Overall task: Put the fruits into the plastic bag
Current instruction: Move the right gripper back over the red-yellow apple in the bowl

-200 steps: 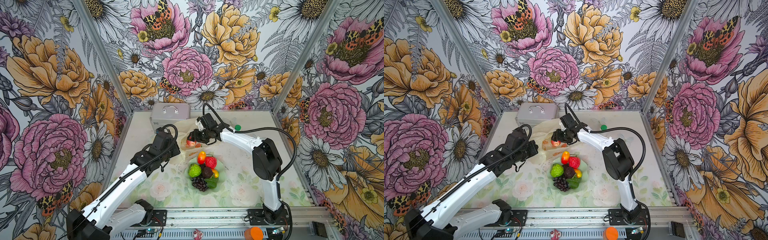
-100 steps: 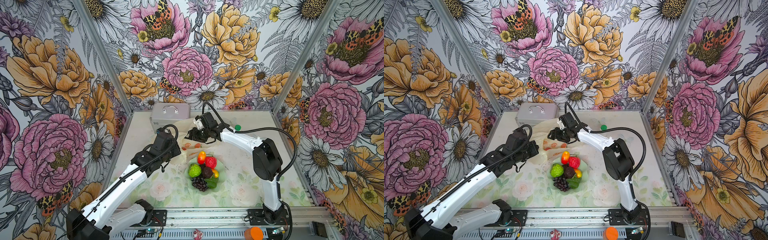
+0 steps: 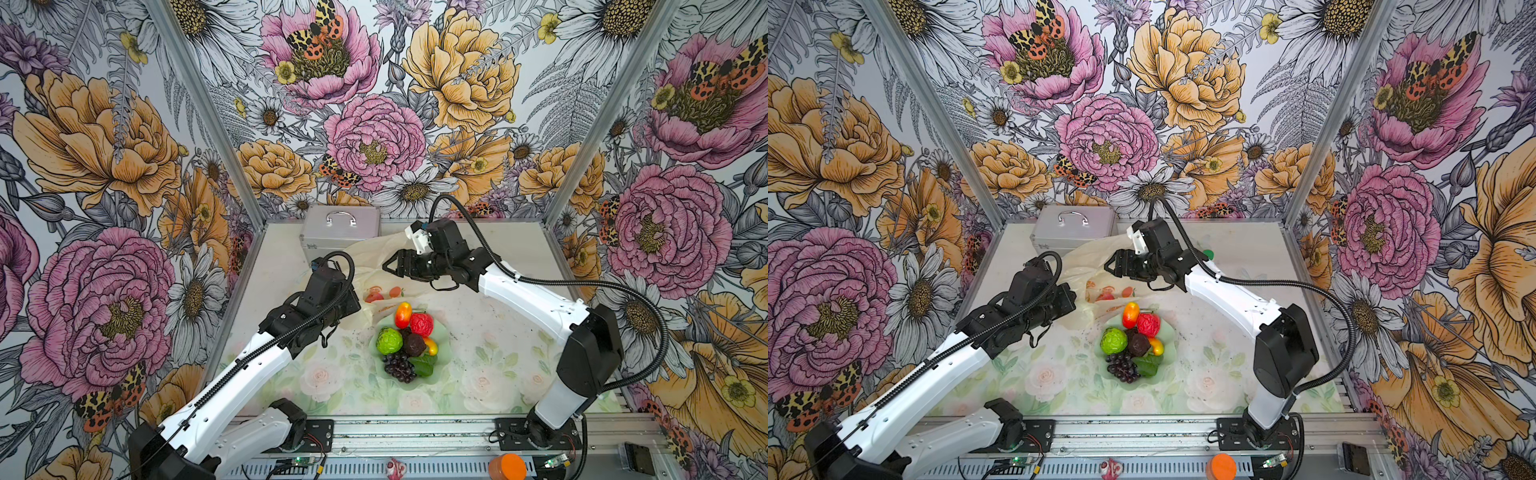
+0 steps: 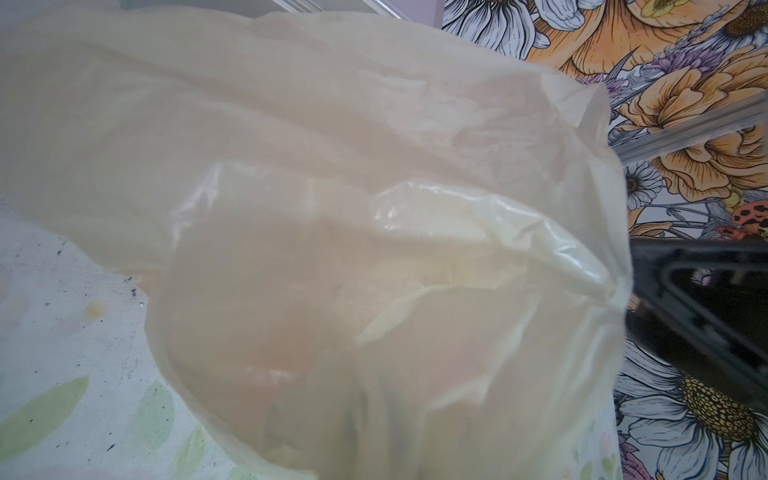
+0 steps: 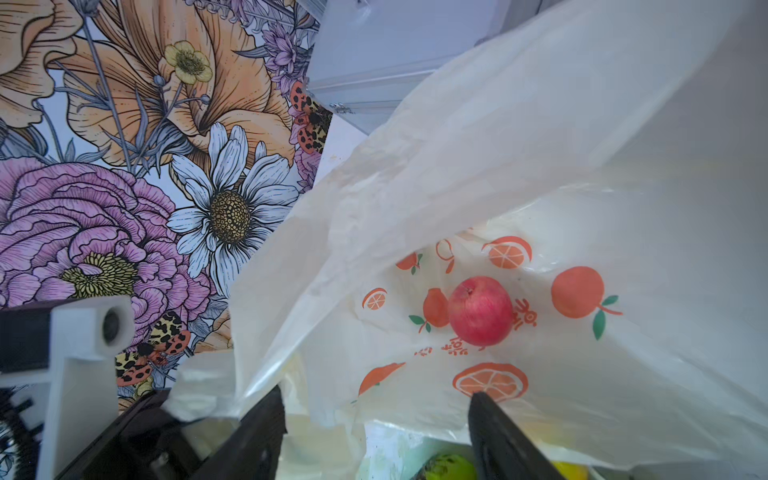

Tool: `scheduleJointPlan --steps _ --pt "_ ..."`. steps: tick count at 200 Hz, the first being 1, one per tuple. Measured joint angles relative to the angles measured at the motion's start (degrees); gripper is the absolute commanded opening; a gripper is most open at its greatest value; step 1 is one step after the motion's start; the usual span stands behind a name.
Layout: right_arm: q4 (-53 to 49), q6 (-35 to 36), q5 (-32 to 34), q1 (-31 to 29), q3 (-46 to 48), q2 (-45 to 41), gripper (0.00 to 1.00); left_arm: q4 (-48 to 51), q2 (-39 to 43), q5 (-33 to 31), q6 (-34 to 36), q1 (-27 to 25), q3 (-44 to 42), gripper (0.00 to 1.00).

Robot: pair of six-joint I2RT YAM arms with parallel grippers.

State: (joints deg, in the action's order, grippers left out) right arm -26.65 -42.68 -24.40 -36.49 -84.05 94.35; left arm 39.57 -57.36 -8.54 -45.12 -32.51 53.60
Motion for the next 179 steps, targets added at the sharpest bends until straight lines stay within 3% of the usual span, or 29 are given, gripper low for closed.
scheduleJointPlan --steps 45,50,60,64,69,125,179 --pt "-6.88 3.17 4.52 0.46 5.64 -10.43 0.75 0.00 0.92 0.02 0.00 0.00 -0.81 0.00" --pt "-7.87 3.41 4.94 0.55 6.36 -11.37 0.84 -0.02 1.03 0.02 0.02 0.00 -0.81 0.00" --pt "-10.12 3.98 5.92 0.59 7.85 -13.03 0.88 -0.02 1.33 0.02 0.00 0.02 -0.83 0.00" --pt "-11.02 4.66 6.25 0.59 8.37 -13.51 0.97 -0.02 1.44 0.04 0.02 0.07 -0.83 0.00" --pt "-12.00 4.57 6.60 0.59 8.98 -13.94 0.99 -0.02 1.57 0.04 0.02 0.07 -0.81 0.00" --pt "-18.60 5.20 8.35 0.57 15.47 -14.27 0.99 -0.02 1.88 0.13 0.02 0.17 -1.03 0.00" --pt "-19.45 5.44 9.42 0.57 16.37 -10.14 0.91 0.00 2.01 0.24 0.00 0.17 -1.70 0.00"
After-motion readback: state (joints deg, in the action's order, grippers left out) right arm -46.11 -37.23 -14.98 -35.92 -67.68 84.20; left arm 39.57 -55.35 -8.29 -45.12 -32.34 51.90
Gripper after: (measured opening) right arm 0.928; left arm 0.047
